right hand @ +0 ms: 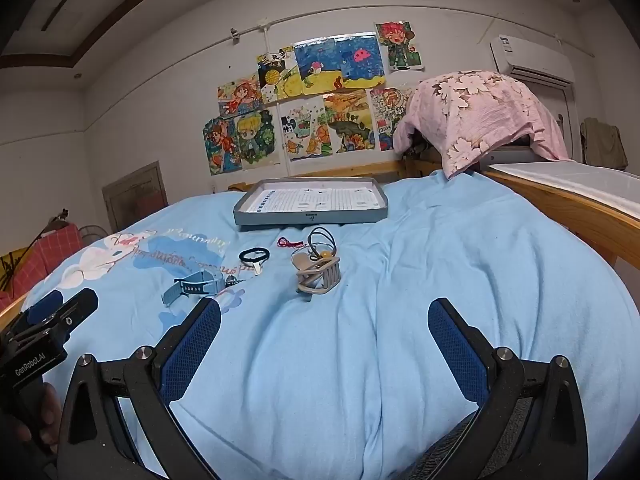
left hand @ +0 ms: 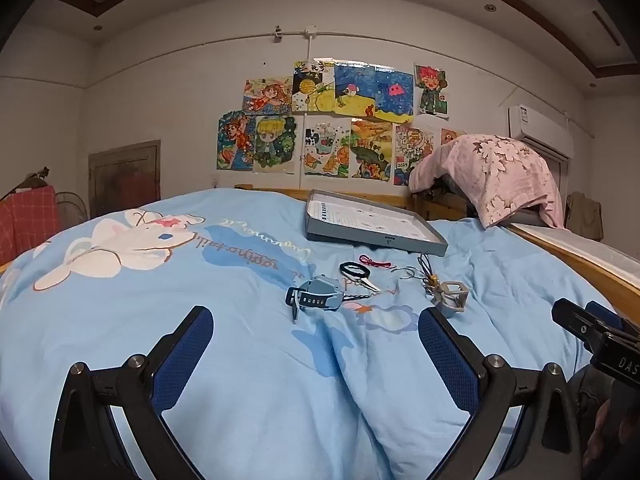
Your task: Organize jewelry
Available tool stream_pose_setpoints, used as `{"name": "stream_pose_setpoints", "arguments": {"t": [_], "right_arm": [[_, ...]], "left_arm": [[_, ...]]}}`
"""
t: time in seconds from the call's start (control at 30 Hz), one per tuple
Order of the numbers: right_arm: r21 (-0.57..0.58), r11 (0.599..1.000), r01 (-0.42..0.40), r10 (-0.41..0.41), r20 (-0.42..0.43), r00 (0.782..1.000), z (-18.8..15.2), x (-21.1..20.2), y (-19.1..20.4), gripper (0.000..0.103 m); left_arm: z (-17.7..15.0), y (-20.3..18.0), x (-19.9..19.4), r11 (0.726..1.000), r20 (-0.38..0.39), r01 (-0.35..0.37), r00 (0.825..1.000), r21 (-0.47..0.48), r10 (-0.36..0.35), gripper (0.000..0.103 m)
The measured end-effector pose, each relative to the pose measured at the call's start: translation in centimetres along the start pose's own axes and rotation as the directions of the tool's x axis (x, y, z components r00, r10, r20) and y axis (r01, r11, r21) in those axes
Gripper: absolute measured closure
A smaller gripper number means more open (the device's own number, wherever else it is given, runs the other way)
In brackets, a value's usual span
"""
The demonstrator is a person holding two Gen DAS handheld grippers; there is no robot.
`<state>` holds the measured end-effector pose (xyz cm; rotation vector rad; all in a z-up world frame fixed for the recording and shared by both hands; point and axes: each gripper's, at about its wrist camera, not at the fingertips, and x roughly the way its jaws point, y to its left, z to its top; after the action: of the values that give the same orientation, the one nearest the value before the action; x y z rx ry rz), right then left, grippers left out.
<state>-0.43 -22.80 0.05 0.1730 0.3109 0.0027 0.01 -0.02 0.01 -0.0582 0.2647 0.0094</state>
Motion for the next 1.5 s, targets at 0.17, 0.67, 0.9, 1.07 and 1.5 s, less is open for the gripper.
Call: {"name": "stream_pose_setpoints", "arguments": {"t": [0.17, 0.67, 0.9, 1.07, 1.5], "right_arm": [[0.006, 1.000, 0.000, 0.000, 0.003, 1.000, 0.0, -0.1, -0.1, 0.001], [0.008, 1.000, -0.005, 0.006, -0.021, 1.000, -0.1, 0.3, 0.0, 0.001], [0.005, 1.000, -0.008, 0.008, -0.024, 1.000, -0.1, 0.4, 0.1, 0.001], [0.005, 1.000, -0.006, 0.007, -0.025, 1.000, 0.0, 0.4, 0.2, 0.001], [0.005, 1.000, -0.011, 0.011, -0.029, 1.000, -0.2, 0.5, 0.4, 0.001]], "left_arm": [[0.0, 0.0, 0.0, 1.000, 0.001, -0.001, 1.000, 0.002, 0.001, 0.000], [0.0, 0.0, 0.0, 1.000, 0.002, 0.000, 1.000, 0.001, 0.000, 0.000], [0.0, 0.0, 0.0, 1.000, 0.002, -0.001, 1.000, -0.001, 0.001, 0.000], [0.0, 0.0, 0.0, 1.000, 0.003, -0.002, 1.000, -0.001, 0.002, 0.000], [0.0, 0.0, 0.0, 1.000, -0.001, -0.002, 1.000, -0.003, 0.002, 0.000]]}}
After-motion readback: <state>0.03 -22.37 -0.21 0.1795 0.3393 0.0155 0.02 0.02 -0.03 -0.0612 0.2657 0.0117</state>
